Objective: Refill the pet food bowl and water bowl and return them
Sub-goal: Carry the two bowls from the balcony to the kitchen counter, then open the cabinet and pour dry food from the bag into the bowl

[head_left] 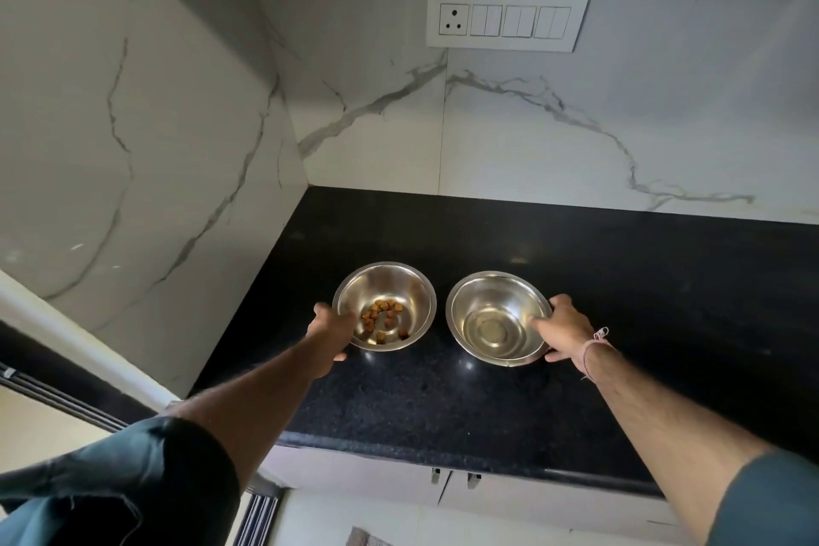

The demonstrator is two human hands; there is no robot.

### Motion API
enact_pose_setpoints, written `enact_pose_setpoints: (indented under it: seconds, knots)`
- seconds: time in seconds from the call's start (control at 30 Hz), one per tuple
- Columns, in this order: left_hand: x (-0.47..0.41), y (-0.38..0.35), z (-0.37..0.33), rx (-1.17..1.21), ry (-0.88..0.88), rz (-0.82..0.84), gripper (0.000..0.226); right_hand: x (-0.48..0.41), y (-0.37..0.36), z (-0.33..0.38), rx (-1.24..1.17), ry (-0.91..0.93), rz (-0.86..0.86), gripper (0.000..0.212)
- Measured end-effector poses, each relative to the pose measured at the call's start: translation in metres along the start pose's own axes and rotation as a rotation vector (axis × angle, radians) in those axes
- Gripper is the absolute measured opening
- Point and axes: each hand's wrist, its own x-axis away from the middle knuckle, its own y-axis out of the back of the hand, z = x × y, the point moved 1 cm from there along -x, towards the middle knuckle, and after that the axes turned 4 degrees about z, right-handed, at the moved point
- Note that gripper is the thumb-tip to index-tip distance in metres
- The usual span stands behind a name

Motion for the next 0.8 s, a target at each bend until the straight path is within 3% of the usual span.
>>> enact_pose_setpoints:
  seconds: [0.13, 0.37, 0.63, 0.8]
  knots:
    - [0.005, 0.009, -0.014, -0.109, -0.051, -0.144, 0.069, 0.001, 0.014, 0.011, 0.110, 0.070, -0.054, 0.063]
    - [0.031, 0.027, -0.084, -0.108, -0.224, -0.199, 0.066, 0.011, 0.045, 0.068, 0.145, 0.328, -0.190, 0.060]
    - [0.095, 0.027, -0.208, 0.258, -0.439, -0.032, 0.062, 0.060, 0.111, 0.185, 0.226, 0.789, -0.422, 0.051]
    - [0.151, 0.023, -0.294, 0.460, -0.594, 0.134, 0.038, 0.119, 0.161, 0.255, 0.235, 1.063, -0.633, 0.047]
